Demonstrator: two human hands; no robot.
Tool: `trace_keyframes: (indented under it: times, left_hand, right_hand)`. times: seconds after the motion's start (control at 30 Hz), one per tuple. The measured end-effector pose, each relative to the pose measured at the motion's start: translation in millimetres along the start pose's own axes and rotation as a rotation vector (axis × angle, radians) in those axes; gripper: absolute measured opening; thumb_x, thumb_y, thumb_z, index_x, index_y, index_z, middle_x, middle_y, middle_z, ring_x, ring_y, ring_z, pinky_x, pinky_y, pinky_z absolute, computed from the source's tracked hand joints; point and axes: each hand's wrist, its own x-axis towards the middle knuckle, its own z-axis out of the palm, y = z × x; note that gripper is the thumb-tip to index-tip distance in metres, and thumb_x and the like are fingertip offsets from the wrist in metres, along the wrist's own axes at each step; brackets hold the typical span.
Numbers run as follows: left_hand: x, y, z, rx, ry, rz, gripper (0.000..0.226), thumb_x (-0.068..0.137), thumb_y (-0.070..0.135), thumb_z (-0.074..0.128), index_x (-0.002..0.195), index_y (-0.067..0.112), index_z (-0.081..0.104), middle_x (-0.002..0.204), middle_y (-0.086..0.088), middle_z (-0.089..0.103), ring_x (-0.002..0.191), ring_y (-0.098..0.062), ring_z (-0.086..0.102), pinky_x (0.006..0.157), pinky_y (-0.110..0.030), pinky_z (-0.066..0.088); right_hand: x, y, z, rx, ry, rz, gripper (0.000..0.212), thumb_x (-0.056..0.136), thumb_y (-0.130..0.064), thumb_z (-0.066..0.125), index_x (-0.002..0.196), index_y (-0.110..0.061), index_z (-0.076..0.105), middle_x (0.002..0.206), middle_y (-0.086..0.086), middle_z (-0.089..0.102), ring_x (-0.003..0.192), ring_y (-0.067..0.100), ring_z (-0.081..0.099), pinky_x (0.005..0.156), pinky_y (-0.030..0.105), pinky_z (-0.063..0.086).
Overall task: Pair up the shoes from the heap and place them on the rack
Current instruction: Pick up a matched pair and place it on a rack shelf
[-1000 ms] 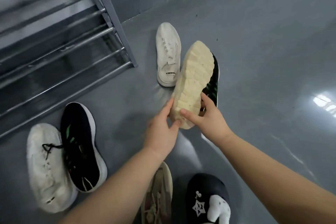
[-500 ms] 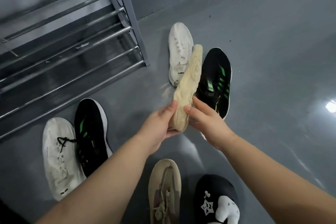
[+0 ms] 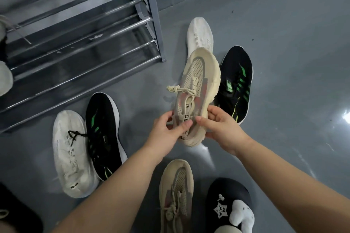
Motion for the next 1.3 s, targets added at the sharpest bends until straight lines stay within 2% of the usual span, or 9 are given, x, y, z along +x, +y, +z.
trace_keyframes:
  times: [0.1,0.23,0.37,0.47,0.63,0.77,0.9,1.03,1.3]
  left_hand:
    - [-2.6,-9.0,-10.7,-0.24,-0.045,-0.067,0.042,0.086,0.027,0.063,0.126,0.016,0.054,0.111,-0.001,0.066,0.091,-0.011,0.065,0.083,-0.034,0.055]
    - [-12.1,-29.1,-18.4,-0.228,-0.007,-0.062,0.035,0.091,0.006,0.056,0.124,0.016,0.053,0.115,-0.003,0.064,0.105,-0.02,0.062,0.09,-0.042,0.053]
    - [-19.7,-51.3,-22.5,-0.212,0.011,-0.077,0.03,0.092,0.004,0.054,0.116,0.023,0.054,0.112,-0.001,0.061,0.106,-0.02,0.06,0.09,-0.037,0.053]
    - [-21.1,-63.6,-20.4,-0.201,-0.044,-0.09,0.038,0.093,0.002,0.051,0.129,0.014,0.051,0.117,-0.002,0.059,0.107,-0.019,0.058,0.085,-0.029,0.051]
    - [-15.0,-96.1,-16.7,0.063,-0.064,-0.139,0.05,0.091,0.013,0.059,0.138,0.01,0.044,0.138,-0.005,0.051,0.127,-0.018,0.048,0.108,-0.029,0.036]
    - [-19.7,-121.6,-13.5,0.264,-0.092,-0.213,0.051,0.089,0.025,0.062,0.136,0.012,0.047,0.131,-0.006,0.057,0.12,-0.021,0.054,0.105,-0.032,0.04]
    - [-20.7,-129.5,-10.2,0.361,-0.03,-0.164,0.038,0.089,0.024,0.062,0.125,0.013,0.058,0.12,-0.005,0.064,0.111,-0.022,0.059,0.098,-0.033,0.045]
    - [-18.5,-129.8,-10.9,0.405,0.0,-0.117,0.027,0.09,0.025,0.061,0.115,0.014,0.063,0.114,-0.004,0.066,0.106,-0.021,0.061,0.092,-0.031,0.046]
    - [2.4,-122.2,-29.1,0.389,0.121,-0.038,0.025,0.09,0.023,0.059,0.113,0.015,0.065,0.115,-0.004,0.067,0.107,-0.022,0.061,0.096,-0.035,0.047]
  right_hand:
    - [-1.5,5.9,1.1,0.04,-0.057,0.068,0.034,0.091,0.002,0.053,0.125,-0.005,0.052,0.106,0.006,0.07,0.087,0.016,0.071,0.075,0.032,0.059]
    - [-3.1,18.8,3.8,-0.065,-0.108,0.179,0.031,0.092,-0.003,0.055,0.121,-0.014,0.056,0.098,0.0,0.07,0.085,0.012,0.07,0.071,0.028,0.06]
    - [-5.2,35.6,4.5,-0.187,-0.138,0.27,0.033,0.093,-0.005,0.056,0.123,-0.016,0.056,0.101,-0.001,0.07,0.096,0.016,0.067,0.078,0.032,0.058]
    - [-7.3,47.9,1.3,-0.205,-0.094,0.323,0.033,0.094,-0.005,0.054,0.126,-0.012,0.056,0.107,0.005,0.069,0.097,0.018,0.067,0.075,0.031,0.059]
    - [-15.0,57.4,-12.1,-0.202,0.003,0.379,0.027,0.098,-0.007,0.047,0.123,-0.012,0.056,0.1,0.005,0.069,0.088,0.018,0.067,0.072,0.031,0.059]
    - [-21.2,55.1,-26.7,-0.275,0.058,0.384,0.027,0.099,-0.008,0.044,0.122,-0.014,0.056,0.093,0.002,0.067,0.084,0.015,0.065,0.069,0.031,0.058]
    - [-26.8,55.8,-33.0,-0.313,0.078,0.396,0.028,0.1,-0.01,0.043,0.123,-0.016,0.055,0.094,0.001,0.067,0.085,0.014,0.064,0.067,0.03,0.055]
    - [-30.3,57.7,-35.4,-0.327,0.085,0.39,0.027,0.1,-0.011,0.043,0.123,-0.018,0.056,0.096,0.0,0.067,0.087,0.015,0.064,0.076,0.034,0.053]
    - [-27.5,64.8,-47.3,-0.375,0.071,0.383,0.031,0.1,-0.01,0.043,0.127,-0.017,0.055,0.102,0.002,0.066,0.092,0.016,0.064,0.076,0.034,0.053]
